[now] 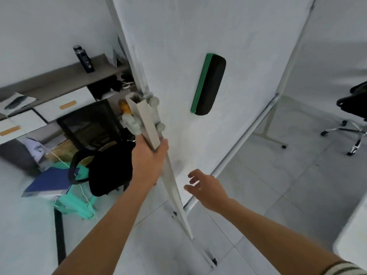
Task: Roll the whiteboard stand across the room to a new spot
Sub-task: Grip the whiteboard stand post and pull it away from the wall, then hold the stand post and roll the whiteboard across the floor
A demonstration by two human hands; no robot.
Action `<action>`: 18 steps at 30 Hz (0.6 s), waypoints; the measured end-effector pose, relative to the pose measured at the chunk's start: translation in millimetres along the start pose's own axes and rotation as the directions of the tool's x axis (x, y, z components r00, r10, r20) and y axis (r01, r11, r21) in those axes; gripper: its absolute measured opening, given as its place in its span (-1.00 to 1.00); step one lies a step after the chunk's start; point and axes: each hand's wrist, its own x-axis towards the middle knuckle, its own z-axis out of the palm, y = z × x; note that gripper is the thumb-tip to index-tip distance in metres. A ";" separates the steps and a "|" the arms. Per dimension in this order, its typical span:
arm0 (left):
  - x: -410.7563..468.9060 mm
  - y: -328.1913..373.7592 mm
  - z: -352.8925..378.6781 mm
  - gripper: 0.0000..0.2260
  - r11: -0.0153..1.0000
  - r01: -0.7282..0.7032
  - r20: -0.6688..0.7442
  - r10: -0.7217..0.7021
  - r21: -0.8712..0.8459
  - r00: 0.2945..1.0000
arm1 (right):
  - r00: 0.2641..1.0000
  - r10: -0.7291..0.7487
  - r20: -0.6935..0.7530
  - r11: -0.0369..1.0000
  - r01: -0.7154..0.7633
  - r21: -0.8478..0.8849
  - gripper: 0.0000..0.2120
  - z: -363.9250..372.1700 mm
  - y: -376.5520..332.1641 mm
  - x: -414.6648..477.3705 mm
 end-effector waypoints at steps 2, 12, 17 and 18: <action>-21.6 -8.0 3.9 -0.61 0.999 0.048 -0.019 -0.048 -0.005 0.999 | 0.998 0.058 -0.011 0.998 -0.058 0.018 -0.68 -20.7 35.6 -26.9; -162.4 -81.2 75.6 -0.90 0.897 0.431 0.402 -0.432 0.098 0.807 | 0.861 0.471 -0.191 0.879 -0.439 0.187 -0.85 -139.2 207.5 -157.9; -141.1 -64.2 143.7 -0.92 0.899 0.426 0.540 -0.409 0.102 0.736 | 0.746 0.590 -0.309 0.803 -0.500 0.325 -0.89 -171.8 261.4 -167.0; -130.9 -60.9 160.3 -0.92 0.904 0.414 0.563 -0.396 0.102 0.726 | 0.726 0.604 -0.329 0.792 -0.498 0.354 -0.91 -177.8 269.3 -163.0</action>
